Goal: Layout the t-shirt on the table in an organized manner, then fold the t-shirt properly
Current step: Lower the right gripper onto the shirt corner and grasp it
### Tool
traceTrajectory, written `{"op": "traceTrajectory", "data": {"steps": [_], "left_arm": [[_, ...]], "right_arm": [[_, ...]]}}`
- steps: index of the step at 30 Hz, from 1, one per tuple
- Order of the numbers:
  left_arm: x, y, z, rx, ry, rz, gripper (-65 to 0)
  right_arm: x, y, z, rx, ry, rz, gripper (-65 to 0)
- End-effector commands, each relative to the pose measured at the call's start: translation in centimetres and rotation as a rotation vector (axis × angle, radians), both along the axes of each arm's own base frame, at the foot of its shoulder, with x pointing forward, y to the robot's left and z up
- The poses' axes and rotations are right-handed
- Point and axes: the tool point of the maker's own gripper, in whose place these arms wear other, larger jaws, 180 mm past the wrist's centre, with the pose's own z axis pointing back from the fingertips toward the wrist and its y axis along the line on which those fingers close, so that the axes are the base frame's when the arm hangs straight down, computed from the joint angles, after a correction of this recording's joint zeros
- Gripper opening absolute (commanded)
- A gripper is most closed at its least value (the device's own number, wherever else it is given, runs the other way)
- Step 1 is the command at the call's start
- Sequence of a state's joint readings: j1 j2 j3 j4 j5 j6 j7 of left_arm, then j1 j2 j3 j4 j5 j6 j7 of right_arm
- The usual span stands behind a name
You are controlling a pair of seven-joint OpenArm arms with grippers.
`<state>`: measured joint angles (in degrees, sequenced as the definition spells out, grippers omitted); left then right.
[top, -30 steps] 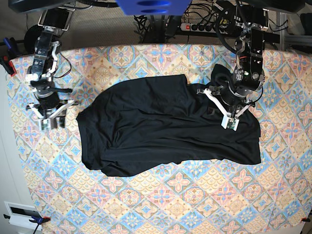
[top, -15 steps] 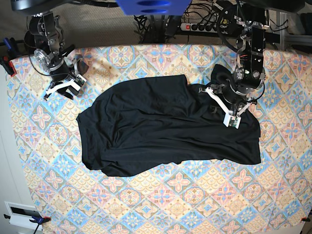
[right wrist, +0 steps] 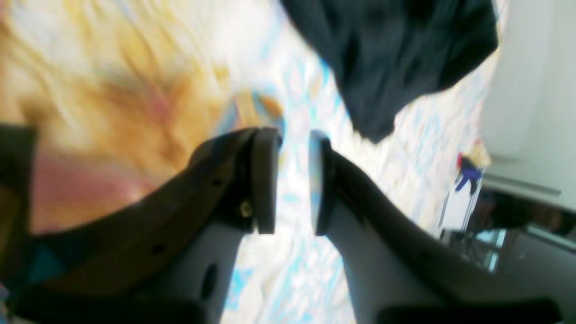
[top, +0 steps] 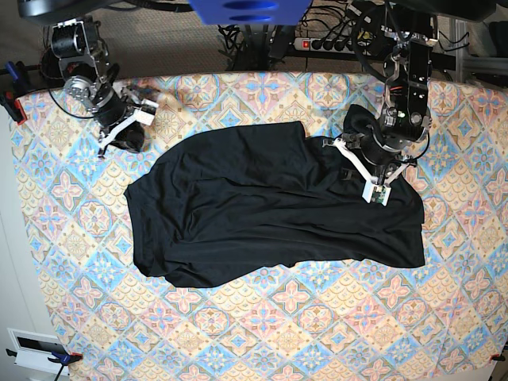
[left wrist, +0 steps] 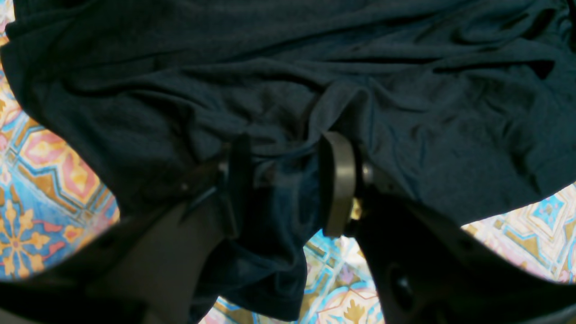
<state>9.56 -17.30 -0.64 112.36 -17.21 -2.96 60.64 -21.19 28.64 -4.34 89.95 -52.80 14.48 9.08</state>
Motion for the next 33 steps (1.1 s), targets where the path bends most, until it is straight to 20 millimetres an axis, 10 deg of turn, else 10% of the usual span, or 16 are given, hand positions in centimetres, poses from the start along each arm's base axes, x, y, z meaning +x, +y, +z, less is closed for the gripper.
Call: {"op": "traceTrajectory", "data": {"steps": [1, 14, 33], "left_arm": [[0.7, 0.1, 1.2, -0.001, -0.047, -0.004, -40.2], [0.3, 0.3, 0.8, 0.005, -0.032, 0.003, -40.2], [-0.3, 0.5, 0.3, 0.010, -0.012, 0.004, -40.2]], "right_arm": [[0.1, 0.0, 0.3, -0.013, -0.005, 0.029, -53.0], [4.0, 5.4, 1.2, -0.028, -0.064, 0.151, -40.6], [6.6, -0.9, -1.7, -0.145, 0.007, 0.067, -32.5]]}}
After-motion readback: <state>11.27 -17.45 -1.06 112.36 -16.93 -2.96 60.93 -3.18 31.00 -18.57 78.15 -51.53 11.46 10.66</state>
